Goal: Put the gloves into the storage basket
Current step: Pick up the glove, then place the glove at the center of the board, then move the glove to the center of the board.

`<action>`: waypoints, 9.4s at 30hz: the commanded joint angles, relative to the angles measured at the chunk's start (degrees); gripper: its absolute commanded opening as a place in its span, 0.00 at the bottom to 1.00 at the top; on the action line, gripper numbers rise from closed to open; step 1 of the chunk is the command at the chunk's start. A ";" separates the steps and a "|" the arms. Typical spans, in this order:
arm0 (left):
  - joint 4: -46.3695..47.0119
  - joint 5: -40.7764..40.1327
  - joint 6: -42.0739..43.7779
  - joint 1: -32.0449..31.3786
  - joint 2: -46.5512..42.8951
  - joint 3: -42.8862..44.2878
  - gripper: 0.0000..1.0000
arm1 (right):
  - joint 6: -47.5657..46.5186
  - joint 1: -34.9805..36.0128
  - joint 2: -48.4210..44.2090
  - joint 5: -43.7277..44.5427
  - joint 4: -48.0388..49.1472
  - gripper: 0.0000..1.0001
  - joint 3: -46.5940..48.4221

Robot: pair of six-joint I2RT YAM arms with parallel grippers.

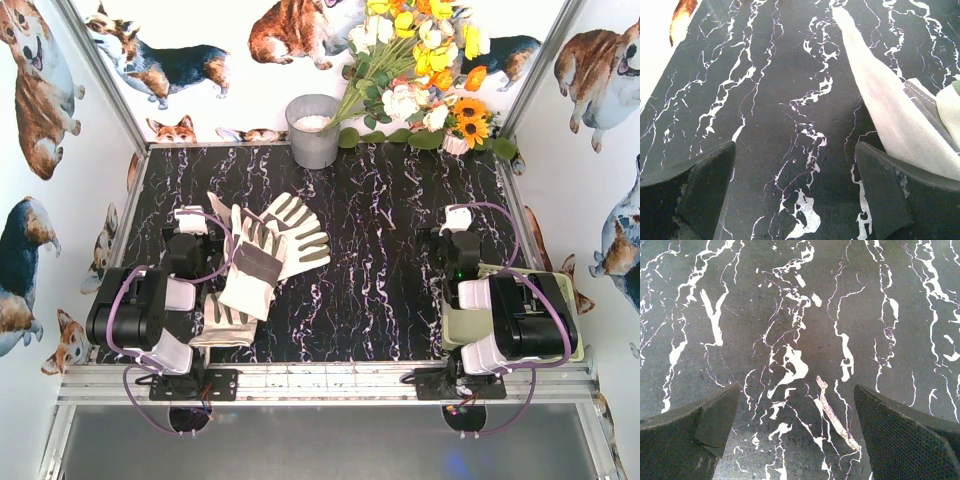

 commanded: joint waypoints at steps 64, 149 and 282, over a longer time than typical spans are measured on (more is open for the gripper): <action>-103.53 13.32 -41.38 0.44 -26.22 33.38 0.96 | 26.34 4.09 -33.05 -22.09 -98.50 0.91 48.93; -85.64 24.61 -53.74 -36.43 -6.09 71.16 0.00 | 54.10 9.26 -24.70 -39.22 -54.89 0.26 38.34; -104.57 -5.47 -32.97 -35.02 -4.09 59.07 0.76 | 30.33 16.86 -0.64 -34.25 -83.18 0.63 50.99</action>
